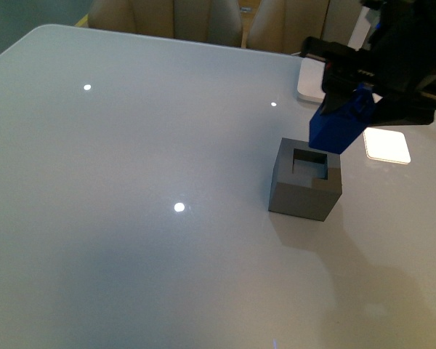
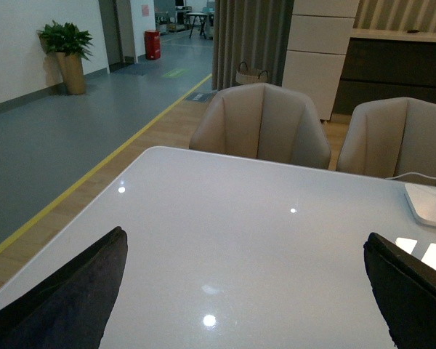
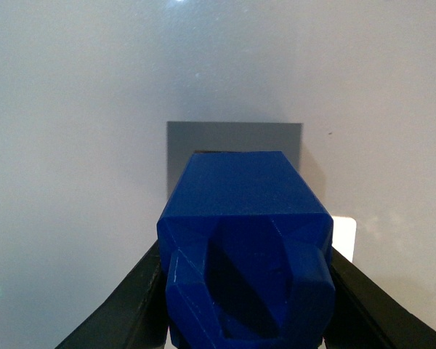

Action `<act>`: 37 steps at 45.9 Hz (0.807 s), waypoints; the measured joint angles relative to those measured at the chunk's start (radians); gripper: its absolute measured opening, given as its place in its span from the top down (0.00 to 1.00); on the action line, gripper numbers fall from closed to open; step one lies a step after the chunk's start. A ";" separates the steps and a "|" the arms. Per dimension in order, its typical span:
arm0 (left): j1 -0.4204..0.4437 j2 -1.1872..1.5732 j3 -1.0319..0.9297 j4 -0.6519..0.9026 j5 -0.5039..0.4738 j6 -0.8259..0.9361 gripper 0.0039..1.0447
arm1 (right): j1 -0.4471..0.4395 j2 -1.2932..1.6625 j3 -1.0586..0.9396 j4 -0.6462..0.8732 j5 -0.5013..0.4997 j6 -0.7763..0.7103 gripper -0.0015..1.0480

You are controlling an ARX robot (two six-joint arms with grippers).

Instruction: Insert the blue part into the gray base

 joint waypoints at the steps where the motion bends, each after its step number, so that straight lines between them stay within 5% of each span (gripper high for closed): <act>1: 0.000 0.000 0.000 0.000 0.000 0.000 0.07 | 0.008 0.009 0.006 -0.001 0.000 0.004 0.57; 37: 0.000 0.000 0.000 0.000 0.000 0.000 0.07 | 0.016 0.164 0.086 -0.016 0.021 0.062 0.57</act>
